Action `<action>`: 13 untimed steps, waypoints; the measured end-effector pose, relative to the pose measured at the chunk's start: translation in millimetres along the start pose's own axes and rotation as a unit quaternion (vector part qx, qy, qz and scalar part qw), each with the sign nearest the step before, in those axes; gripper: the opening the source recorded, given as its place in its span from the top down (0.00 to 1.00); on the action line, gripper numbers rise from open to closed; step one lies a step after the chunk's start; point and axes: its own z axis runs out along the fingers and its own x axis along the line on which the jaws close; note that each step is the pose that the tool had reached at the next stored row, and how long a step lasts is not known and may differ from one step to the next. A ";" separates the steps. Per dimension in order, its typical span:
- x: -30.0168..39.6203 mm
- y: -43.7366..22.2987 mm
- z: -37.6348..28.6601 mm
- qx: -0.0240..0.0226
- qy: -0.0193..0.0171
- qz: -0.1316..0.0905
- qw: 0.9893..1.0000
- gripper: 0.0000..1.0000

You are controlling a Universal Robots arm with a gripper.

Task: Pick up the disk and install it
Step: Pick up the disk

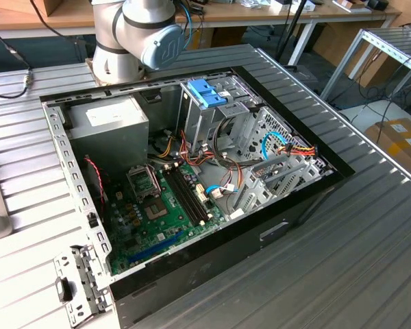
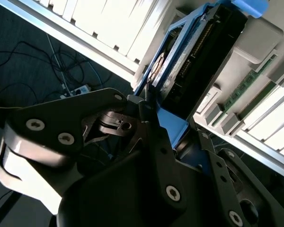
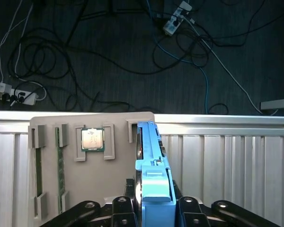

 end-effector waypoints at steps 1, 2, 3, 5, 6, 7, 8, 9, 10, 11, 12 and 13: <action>-0.1 0.0 -1.2 0.000 0.000 0.000 1.000 0.63; -0.2 0.1 -2.2 0.000 0.000 0.000 1.000 0.63; -0.3 0.2 -3.5 0.000 0.000 0.000 1.000 0.63; -0.6 0.3 -7.6 0.000 0.000 0.000 1.000 0.63; -0.6 0.4 -8.8 0.000 0.000 0.000 1.000 0.63; -0.3 0.4 -10.7 0.000 -0.001 0.000 1.000 0.63; 0.0 0.6 -13.9 0.000 -0.001 0.000 1.000 0.63; 0.1 0.8 -16.6 0.000 -0.001 0.000 1.000 0.63; 0.2 0.9 -19.2 0.000 -0.002 0.000 1.000 0.63; 0.1 1.1 -23.1 0.000 -0.003 0.000 1.000 0.63; -0.2 1.4 -31.2 0.000 -0.003 0.000 1.000 0.63; -0.4 1.7 -37.5 0.000 -0.003 0.000 1.000 0.63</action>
